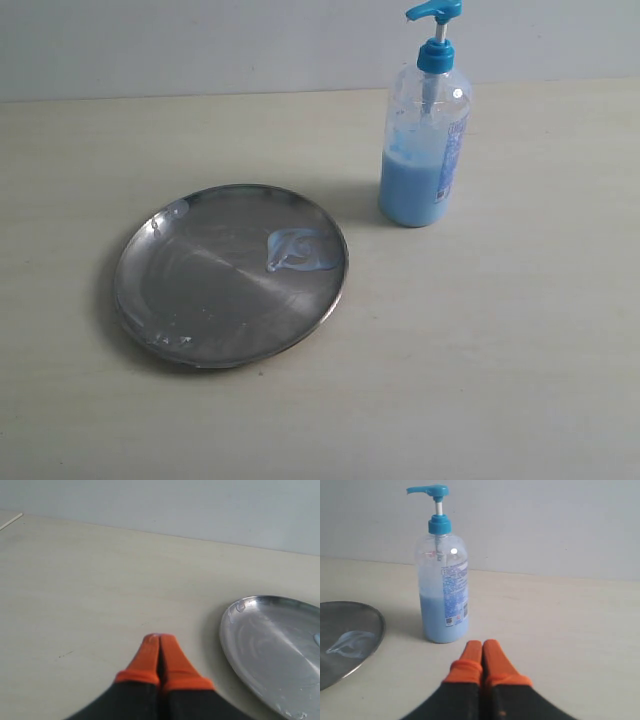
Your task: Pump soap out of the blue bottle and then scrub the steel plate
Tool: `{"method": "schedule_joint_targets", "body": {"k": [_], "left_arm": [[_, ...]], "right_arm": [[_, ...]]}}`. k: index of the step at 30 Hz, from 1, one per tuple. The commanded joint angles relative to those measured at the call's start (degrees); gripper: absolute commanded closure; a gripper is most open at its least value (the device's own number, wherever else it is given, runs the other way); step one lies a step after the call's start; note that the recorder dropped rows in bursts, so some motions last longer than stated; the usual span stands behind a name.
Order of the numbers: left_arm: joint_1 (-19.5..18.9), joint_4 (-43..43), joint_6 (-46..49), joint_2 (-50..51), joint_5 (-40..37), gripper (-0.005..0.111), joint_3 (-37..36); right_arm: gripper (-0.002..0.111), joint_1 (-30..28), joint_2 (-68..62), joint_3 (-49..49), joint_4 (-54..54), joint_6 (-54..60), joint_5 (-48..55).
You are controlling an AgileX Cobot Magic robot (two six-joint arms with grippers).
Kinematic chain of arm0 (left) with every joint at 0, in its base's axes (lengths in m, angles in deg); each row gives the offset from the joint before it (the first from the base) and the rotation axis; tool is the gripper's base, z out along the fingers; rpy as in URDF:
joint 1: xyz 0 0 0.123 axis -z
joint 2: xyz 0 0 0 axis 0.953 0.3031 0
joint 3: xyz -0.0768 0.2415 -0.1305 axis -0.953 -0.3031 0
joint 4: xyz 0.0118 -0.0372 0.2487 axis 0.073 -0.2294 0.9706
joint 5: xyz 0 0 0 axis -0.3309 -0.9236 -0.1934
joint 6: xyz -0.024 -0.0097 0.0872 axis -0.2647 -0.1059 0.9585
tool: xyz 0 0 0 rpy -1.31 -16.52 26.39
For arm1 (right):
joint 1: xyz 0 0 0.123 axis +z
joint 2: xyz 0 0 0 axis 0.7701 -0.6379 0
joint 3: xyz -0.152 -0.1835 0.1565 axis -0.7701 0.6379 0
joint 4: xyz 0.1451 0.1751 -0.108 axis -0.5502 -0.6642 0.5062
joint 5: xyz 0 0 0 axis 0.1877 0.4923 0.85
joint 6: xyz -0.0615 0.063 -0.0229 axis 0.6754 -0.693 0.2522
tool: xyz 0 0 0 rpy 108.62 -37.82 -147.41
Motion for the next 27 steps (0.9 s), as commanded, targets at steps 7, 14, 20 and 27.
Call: {"method": "schedule_joint_targets", "body": {"k": [7,14,20,27], "left_arm": [[-0.1,-0.3,-0.2,-0.3,0.4,0.107,-0.2],[-0.1,-0.3,-0.2,-0.3,0.4,0.107,-0.2],[-0.1,-0.3,-0.2,-0.3,0.4,0.107,-0.2],[-0.1,-0.3,-0.2,-0.3,0.4,0.107,-0.2]], "right_arm": [[0.108,-4.4,1.3,4.8,0.2,-1.0,-5.1],[0.108,-5.7,1.3,4.8,0.6,-1.0,-4.5],[0.108,-5.7,1.3,4.8,1.5,-1.1,-4.2],[0.108,-9.1,1.3,4.8,1.5,-2.7,-4.0]]}}
